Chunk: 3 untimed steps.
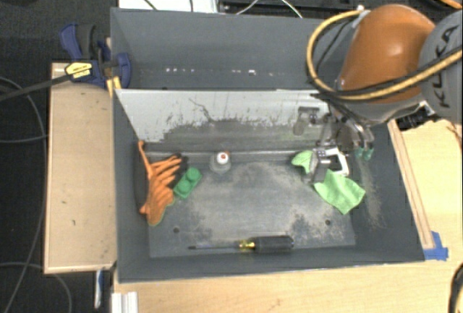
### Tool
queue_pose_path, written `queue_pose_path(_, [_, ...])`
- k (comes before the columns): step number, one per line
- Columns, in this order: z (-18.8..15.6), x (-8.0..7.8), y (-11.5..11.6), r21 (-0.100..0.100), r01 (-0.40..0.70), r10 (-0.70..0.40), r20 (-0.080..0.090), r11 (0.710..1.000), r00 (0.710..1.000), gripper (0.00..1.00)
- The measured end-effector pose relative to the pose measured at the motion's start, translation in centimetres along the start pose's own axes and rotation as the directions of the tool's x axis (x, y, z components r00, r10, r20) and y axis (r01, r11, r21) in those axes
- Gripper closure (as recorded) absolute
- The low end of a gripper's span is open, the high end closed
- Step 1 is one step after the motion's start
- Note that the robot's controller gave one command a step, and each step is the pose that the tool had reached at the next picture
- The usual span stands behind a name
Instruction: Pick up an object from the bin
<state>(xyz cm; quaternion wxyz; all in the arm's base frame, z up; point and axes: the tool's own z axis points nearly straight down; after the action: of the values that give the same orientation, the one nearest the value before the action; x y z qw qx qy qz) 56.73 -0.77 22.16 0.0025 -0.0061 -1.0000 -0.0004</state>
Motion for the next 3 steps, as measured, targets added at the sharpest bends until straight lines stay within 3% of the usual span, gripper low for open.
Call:
queue_pose_path(1, [-0.5, -0.2, 0.0, 0.000, 0.000, 0.000, 0.009, 1.000, 1.000, 0.00])
queue_pose_path(2, [8.2, -1.4, 6.6, -0.001, 0.012, -0.011, 0.009, 1.000, 1.000, 0.00])
queue_pose_path(3, [8.5, 0.0, 8.3, 0.001, 0.171, -0.171, 0.008, 0.985, 0.985, 0.00])
